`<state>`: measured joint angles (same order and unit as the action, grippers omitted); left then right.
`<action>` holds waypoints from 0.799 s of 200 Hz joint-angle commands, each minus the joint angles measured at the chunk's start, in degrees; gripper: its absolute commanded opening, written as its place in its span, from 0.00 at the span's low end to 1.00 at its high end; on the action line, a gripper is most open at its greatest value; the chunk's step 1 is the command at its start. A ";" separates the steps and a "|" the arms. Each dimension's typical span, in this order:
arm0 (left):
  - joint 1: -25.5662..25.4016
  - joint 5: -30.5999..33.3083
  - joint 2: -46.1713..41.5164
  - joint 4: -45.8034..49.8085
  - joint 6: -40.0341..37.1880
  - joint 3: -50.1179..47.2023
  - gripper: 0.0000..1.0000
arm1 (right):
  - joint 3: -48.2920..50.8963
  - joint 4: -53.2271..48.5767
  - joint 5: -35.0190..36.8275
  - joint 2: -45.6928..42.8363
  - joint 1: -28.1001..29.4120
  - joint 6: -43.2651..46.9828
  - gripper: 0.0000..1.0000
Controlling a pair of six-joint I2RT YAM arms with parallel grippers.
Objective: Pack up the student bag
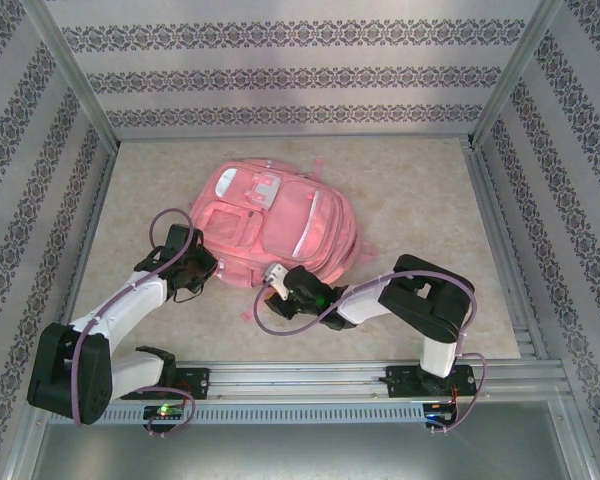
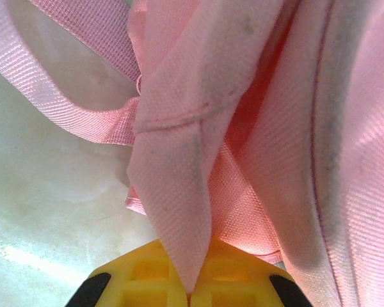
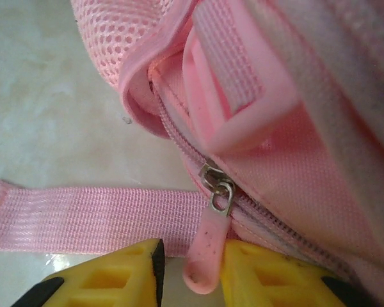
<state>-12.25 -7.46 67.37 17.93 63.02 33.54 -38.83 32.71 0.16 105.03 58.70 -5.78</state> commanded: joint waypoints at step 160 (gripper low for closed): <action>2.23 2.05 -0.93 3.29 -0.64 -0.76 0.00 | 5.55 -6.92 4.94 -7.93 -3.92 -4.82 0.00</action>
<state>-11.79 -7.75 67.29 17.21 63.02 32.84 -36.29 30.00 2.09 100.55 56.18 -10.33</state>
